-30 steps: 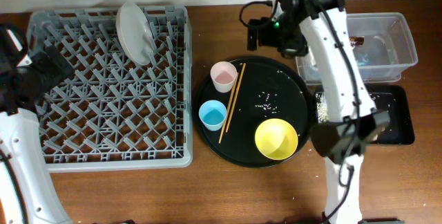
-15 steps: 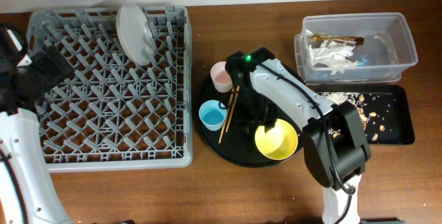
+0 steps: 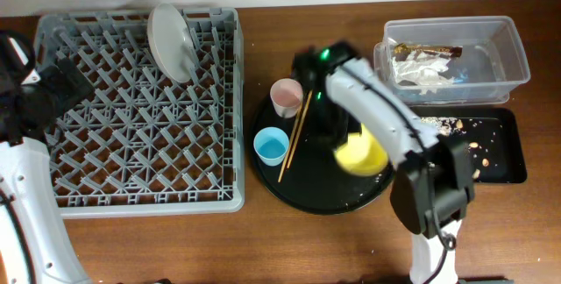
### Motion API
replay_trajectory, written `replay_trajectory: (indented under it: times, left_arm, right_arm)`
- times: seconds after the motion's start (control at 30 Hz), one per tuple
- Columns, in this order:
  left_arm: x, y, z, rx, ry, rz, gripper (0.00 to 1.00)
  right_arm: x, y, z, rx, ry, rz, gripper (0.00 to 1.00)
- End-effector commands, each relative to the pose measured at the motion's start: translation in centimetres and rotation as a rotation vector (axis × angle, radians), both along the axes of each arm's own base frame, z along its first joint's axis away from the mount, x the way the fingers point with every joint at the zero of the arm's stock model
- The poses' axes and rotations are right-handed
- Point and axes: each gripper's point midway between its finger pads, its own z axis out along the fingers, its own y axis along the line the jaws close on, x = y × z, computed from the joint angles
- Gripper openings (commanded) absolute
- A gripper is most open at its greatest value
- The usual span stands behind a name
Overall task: Sort waste into correct bins and load items into the dishwasher rack
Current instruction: 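Grasp the yellow bowl and place it in the rack beside the plate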
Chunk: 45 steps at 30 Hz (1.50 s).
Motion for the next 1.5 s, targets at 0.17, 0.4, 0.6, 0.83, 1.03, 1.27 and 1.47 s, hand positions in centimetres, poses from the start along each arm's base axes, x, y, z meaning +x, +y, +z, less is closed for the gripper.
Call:
replay_trajectory:
  times: [0.17,0.4,0.6,0.83,1.03,1.27,1.47]
  left_arm:
    - [-0.1,0.3,0.8,0.008,-0.020,0.013,1.00]
    - [-0.1,0.3,0.8,0.008,-0.020,0.013,0.99]
    - [-0.1,0.3,0.8,0.008,-0.021,0.013,1.00]
    - [-0.1,0.3,0.8,0.008,-0.021,0.013,1.00]
    - [-0.1,0.3,0.8,0.008,-0.020,0.013,1.00]
    - [-0.1,0.3,0.8,0.008,-0.020,0.013,1.00]
    - [-0.1,0.3,0.8,0.008,-0.020,0.013,0.99]
  right_arm:
    - [14.7,13.5,20.2,0.989,-0.737,0.237,0.04]
    - [16.4,21.6,22.0,1.552,-0.664,0.405,0.04]
    - [17.2,23.9,15.9,1.624,-0.555,0.445,0.04]
    - [19.7,26.3,10.9,1.541,-0.599,0.296,0.04]
    - [21.4,26.5,6.6,1.484,-0.599,0.212,0.04]
    - [20.8,26.8,5.8,1.528,-0.590,0.276,0.04]
    - [20.8,25.6,5.9,1.551,-0.501,0.231,0.43]
